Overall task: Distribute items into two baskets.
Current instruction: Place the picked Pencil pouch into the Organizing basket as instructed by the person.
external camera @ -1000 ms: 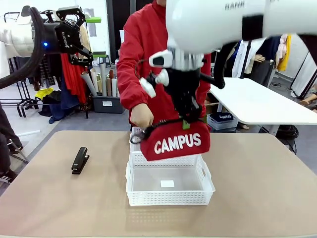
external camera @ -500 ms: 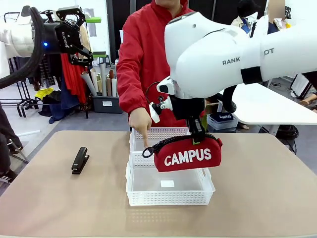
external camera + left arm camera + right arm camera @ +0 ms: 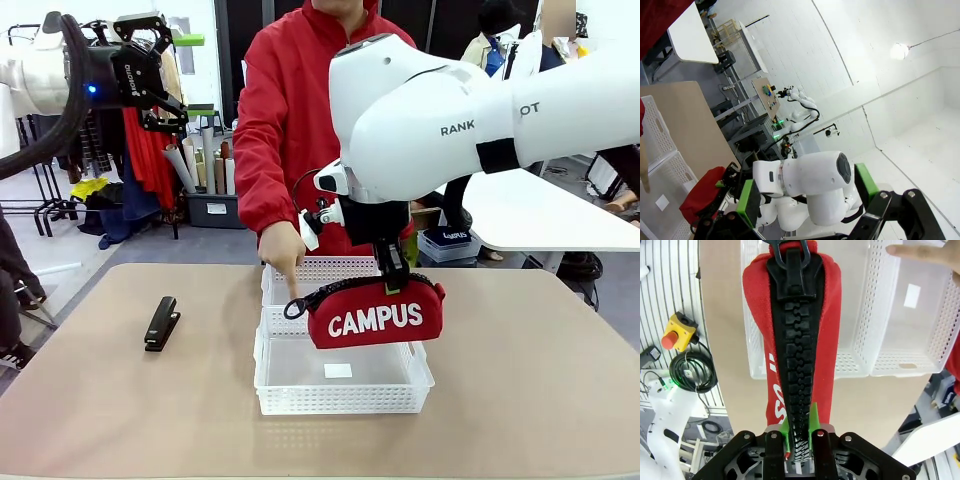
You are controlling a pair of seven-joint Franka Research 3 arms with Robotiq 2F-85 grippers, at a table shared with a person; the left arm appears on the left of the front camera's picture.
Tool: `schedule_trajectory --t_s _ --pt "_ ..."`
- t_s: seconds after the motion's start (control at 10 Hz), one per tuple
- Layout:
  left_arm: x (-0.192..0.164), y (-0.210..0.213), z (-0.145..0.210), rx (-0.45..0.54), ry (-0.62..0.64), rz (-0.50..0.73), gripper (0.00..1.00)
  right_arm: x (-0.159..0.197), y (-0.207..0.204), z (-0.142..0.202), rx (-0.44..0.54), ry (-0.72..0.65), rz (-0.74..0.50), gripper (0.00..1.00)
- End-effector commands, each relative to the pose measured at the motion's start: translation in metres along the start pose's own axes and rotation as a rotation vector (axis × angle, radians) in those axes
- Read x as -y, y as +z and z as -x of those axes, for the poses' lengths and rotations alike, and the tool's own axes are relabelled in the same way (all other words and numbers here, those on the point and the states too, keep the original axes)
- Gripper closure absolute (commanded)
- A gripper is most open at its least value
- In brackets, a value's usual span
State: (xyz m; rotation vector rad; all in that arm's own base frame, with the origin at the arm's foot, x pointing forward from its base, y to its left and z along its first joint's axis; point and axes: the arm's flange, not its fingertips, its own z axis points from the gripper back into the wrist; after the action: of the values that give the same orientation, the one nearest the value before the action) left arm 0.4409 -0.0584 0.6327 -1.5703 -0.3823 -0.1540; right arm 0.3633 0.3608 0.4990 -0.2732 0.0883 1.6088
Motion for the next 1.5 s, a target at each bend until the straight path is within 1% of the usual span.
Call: schedule_trajectory --t_s 0.0,0.1,0.2,0.3,0.5,0.7,1.1,1.4 --pt "0.001 0.001 0.002 0.003 0.0 0.003 0.0 0.001 -0.002 0.0 -0.001 0.0 -0.004 1.0" --pt "0.001 0.001 0.002 0.003 0.0 0.003 0.0 0.01 -0.017 -0.003 0.036 -0.067 0.006 1.0" --pt "0.001 0.001 0.002 0.003 0.0 0.003 0.0 0.013 -0.029 -0.015 0.071 -0.124 -0.013 1.0" --pt "0.001 0.001 0.002 0.003 0.0 0.003 0.0 0.015 -0.036 -0.021 0.095 -0.116 -0.015 1.0" --pt "0.001 0.001 0.002 0.003 0.0 0.003 0.0 0.017 -0.053 -0.03 0.079 -0.108 -0.013 1.0" --pt "0.001 0.001 0.002 0.003 0.0 0.003 0.0 0.013 -0.07 -0.041 0.063 -0.098 0.016 1.0" --pt "0.001 0.001 0.002 0.003 0.0 0.003 0.0 0.011 -0.103 -0.039 0.109 -0.093 0.004 1.0" --pt "0.001 0.001 0.002 0.003 0.0 0.003 0.0 0.013 -0.12 -0.039 0.082 -0.101 0.029 1.0"
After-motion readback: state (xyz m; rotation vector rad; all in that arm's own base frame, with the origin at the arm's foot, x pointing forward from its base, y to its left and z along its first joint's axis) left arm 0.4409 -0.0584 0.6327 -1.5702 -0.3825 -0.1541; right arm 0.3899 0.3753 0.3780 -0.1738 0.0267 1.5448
